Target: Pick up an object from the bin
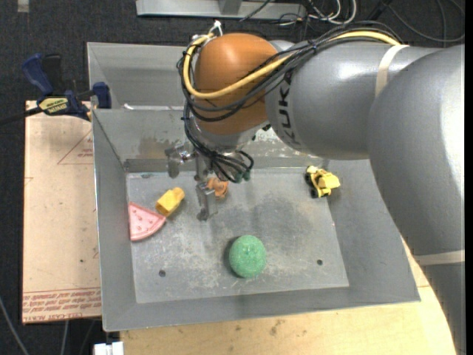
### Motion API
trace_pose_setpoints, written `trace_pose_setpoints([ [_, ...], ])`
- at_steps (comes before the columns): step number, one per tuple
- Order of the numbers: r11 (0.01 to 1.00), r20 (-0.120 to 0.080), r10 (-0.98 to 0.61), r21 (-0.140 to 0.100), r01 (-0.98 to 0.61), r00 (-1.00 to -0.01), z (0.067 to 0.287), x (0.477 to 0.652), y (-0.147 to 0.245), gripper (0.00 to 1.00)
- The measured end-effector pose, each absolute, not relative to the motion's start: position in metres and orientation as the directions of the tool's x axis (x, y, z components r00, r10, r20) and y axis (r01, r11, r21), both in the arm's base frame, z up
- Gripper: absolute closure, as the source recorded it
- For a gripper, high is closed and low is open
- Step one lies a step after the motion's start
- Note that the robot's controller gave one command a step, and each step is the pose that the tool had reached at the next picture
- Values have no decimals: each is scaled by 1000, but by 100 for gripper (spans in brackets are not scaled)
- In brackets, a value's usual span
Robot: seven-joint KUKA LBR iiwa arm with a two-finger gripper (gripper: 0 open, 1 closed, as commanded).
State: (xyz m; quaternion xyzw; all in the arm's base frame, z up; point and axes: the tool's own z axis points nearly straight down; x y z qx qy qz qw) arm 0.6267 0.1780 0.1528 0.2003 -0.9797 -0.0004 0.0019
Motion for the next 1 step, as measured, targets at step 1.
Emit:
trace_pose_setpoints([
  [1,882,-4,-470,1,-470,-882,103,636,175,0],
])
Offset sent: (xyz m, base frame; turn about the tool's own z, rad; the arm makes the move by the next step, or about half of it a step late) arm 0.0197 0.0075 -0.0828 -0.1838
